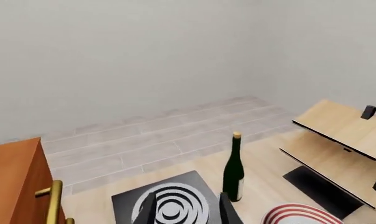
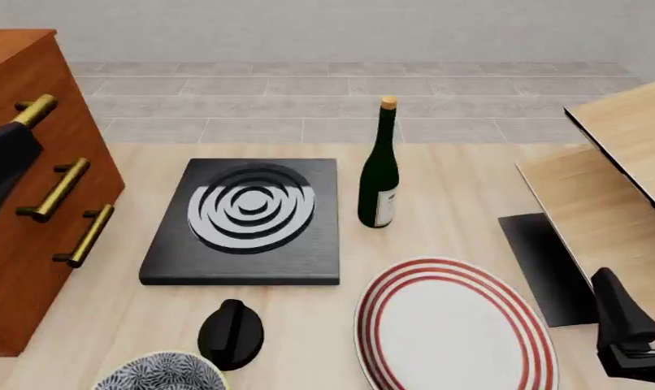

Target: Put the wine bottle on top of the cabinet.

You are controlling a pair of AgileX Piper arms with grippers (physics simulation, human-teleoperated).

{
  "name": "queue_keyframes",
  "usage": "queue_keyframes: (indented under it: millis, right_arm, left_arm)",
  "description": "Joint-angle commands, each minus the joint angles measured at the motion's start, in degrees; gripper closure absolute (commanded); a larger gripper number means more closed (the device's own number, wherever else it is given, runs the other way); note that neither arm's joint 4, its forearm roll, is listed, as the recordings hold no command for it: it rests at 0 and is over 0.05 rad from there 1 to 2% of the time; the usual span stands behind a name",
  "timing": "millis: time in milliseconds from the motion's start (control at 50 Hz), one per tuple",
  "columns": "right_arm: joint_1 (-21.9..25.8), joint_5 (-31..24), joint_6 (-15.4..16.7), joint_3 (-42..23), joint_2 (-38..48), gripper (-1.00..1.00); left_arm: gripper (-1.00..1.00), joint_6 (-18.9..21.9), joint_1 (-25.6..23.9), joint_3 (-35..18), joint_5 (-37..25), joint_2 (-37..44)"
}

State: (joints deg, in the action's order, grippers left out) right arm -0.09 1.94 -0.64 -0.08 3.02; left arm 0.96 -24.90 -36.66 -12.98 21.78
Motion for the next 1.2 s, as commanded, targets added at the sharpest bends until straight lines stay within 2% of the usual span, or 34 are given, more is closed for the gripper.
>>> queue_keyframes:
  millis: [20,80,140,200,240,260,320,380,440,520,580,780,1200]
  right_arm:
    - [0.0,1.4,-0.4,0.0,2.0,-1.0]
    - [0.0,-0.6,0.2,0.0,-0.9,-1.0]
    - [0.0,1.2,-0.4,0.0,1.8,-1.0]
    - [0.0,0.0,0.3,0.0,-0.5,-1.0]
    - [0.0,0.9,-0.2,0.0,1.1,-1.0]
    - [0.0,1.4,-0.4,0.0,2.0,-1.0]
    - [0.0,-0.3,0.3,0.0,-0.7,-1.0]
    - [0.0,1.1,-0.4,0.0,1.7,-1.0]
    - [0.0,0.0,0.3,0.0,-0.5,-1.0]
    - [0.0,1.0,-0.3,0.0,1.5,-1.0]
    - [0.0,-0.4,0.3,0.0,-0.8,-1.0]
    - [0.0,0.9,-0.3,0.0,1.3,-1.0]
    - [0.0,-0.1,0.1,0.0,-0.2,-1.0]
  left_arm:
    - [-1.0,-0.4,-3.2,-2.1,2.5,5.1]
    - [-1.0,-0.1,-4.0,-2.8,4.0,6.6]
    - [-1.0,0.3,-5.0,-3.8,5.2,8.4]
    - [-1.0,0.9,-7.2,-4.9,6.6,10.9]
    - [-1.0,1.0,-8.7,-5.6,7.1,12.5]
    - [-1.0,0.1,-9.2,-6.0,7.4,13.2]
    - [-1.0,-0.1,-9.5,-7.3,8.4,15.2]
    - [-1.0,0.0,-10.7,-8.1,9.1,17.4]
    - [-1.0,-0.7,-11.4,-8.2,10.5,19.2]
    - [-1.0,-0.4,-12.5,-9.1,11.2,21.4]
    - [-1.0,-1.2,-12.5,-10.0,11.6,22.8]
    - [-1.0,-1.4,-13.0,-11.2,13.6,26.7]
    - [-1.0,-2.6,-14.7,-13.7,16.3,32.9]
